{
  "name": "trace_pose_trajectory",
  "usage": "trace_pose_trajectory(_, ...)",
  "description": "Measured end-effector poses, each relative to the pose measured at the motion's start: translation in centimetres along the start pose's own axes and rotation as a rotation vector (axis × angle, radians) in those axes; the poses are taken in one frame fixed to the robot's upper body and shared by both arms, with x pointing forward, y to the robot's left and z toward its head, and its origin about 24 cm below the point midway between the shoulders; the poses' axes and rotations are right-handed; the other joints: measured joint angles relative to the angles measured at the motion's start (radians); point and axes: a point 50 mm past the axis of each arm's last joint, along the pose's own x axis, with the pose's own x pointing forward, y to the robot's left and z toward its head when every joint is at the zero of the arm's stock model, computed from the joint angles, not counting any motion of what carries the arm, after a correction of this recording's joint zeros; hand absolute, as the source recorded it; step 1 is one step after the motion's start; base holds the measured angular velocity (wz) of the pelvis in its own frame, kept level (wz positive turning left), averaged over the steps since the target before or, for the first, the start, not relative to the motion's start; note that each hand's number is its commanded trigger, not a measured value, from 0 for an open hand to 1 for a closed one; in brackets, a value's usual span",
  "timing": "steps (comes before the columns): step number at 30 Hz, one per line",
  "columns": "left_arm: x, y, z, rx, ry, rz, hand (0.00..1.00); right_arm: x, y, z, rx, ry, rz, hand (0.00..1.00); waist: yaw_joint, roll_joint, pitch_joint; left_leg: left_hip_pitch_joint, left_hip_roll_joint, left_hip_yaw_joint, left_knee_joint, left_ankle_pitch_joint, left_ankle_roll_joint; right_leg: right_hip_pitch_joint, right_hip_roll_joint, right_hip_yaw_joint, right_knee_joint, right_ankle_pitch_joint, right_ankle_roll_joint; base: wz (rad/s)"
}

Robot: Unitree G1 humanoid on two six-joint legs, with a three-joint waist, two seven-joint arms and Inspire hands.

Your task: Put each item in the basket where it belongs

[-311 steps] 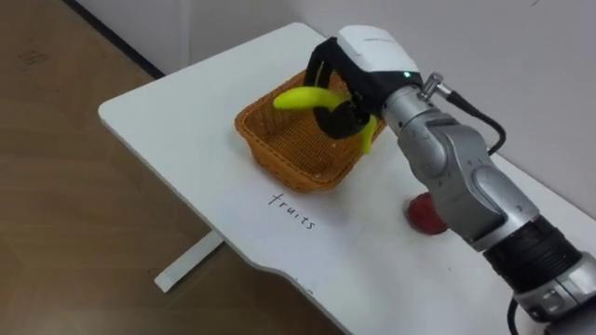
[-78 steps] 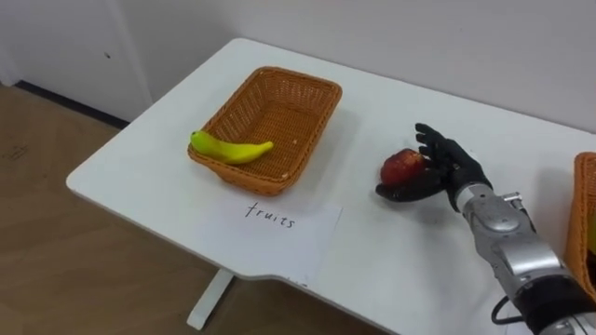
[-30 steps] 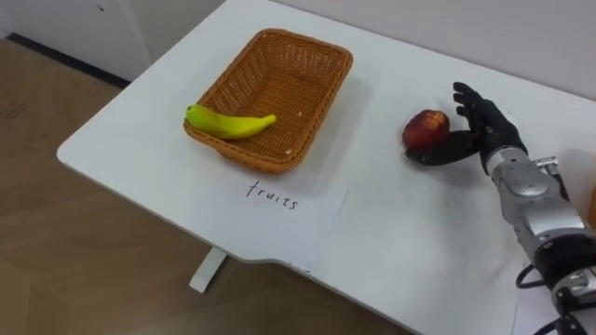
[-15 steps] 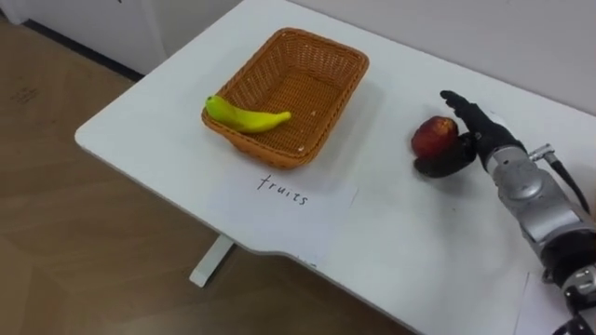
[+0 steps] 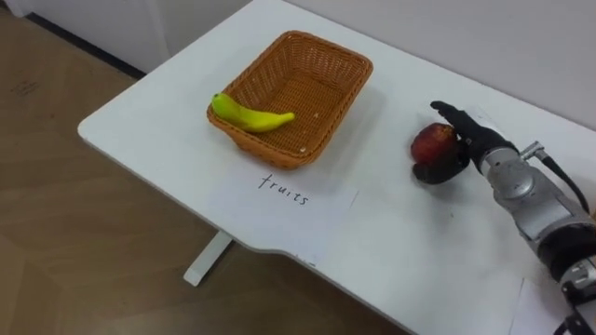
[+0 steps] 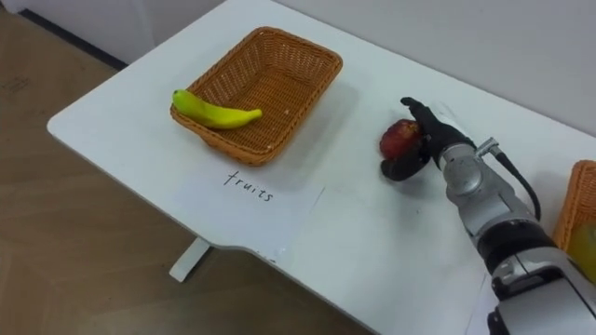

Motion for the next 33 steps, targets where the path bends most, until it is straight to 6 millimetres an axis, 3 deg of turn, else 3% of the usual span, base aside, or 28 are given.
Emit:
trace_pose_trajectory(5, 0.1, 0.1, 0.7, 0.008, -0.016, 0.000, 0.00, 0.1, -0.4, 0.5, -0.039, -0.008, 0.006, 1.00, 0.001, -0.011, 0.0073, -0.005, 0.001, -0.001, 0.000, 0.001, -0.001, -0.004, 0.002, 0.003, 0.002, 0.001, -0.001, 0.00)
trace_pose_trajectory(12, 0.1, 0.2, 0.8, 0.009, -0.017, 0.001, 0.00, 0.3, -1.4, 0.7, -0.155, 0.008, -0.047, 1.00, 0.025, -0.011, 0.0079, -0.017, 0.000, -0.003, 0.002, 0.001, -0.001, -0.015, 0.004, 0.005, 0.004, 0.002, -0.001, 0.00)
trace_pose_trajectory(22, 0.2, 0.3, 1.5, 0.009, -0.033, 0.004, 0.00, 0.3, -1.6, 0.7, -0.162, 0.024, -0.045, 1.00, 0.031, -0.004, 0.0120, -0.018, 0.002, -0.010, 0.002, -0.001, -0.004, -0.012, 0.009, 0.005, 0.006, 0.005, -0.004, 0.00)
trace_pose_trajectory(33, 0.2, 0.3, 1.5, 0.009, -0.034, 0.005, 0.00, 0.3, -1.7, 0.9, -0.163, 0.012, -0.050, 1.00, 0.029, 0.006, 0.0106, -0.017, 0.003, -0.010, 0.002, 0.000, -0.005, -0.013, 0.010, 0.008, 0.006, 0.006, -0.005, 0.00)
